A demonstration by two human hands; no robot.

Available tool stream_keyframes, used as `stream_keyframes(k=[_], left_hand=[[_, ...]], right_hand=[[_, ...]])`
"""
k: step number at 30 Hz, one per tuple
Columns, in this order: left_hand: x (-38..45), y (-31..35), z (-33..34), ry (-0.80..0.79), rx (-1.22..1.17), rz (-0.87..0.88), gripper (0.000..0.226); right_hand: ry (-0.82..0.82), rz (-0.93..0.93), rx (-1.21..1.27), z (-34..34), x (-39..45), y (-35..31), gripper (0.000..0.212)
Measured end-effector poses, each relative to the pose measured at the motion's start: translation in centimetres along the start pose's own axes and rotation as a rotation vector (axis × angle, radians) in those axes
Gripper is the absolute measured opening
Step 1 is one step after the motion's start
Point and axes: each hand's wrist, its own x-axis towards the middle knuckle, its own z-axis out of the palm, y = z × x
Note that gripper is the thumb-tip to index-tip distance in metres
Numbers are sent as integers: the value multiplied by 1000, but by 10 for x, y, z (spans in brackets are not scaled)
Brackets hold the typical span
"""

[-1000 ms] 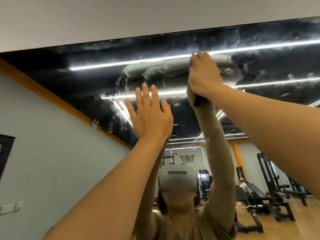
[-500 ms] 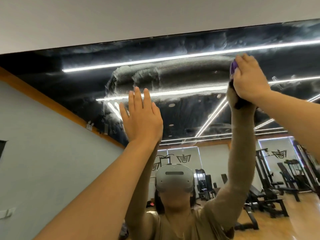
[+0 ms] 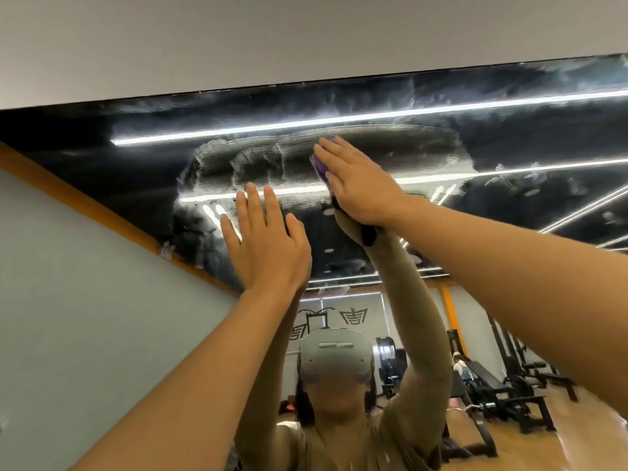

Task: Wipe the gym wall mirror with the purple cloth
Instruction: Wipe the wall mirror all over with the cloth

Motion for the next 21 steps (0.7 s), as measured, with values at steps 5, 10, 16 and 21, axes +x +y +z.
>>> stream_keyframes(k=[5,10,16,21], left_hand=[[0,2,5,12,20,2,76],[-1,3,6,-4,60,-1,70],[-2,5,4,-22,75,0,68],[-2,3,0,-17,51,0,67]], right_hand=[[137,264,49,-44,-33,86,48],[170,426,20,-59,-57,121,41],[179,291,-4,-27,-22,61,15],[6,46,-69,0,-11,-12,53]])
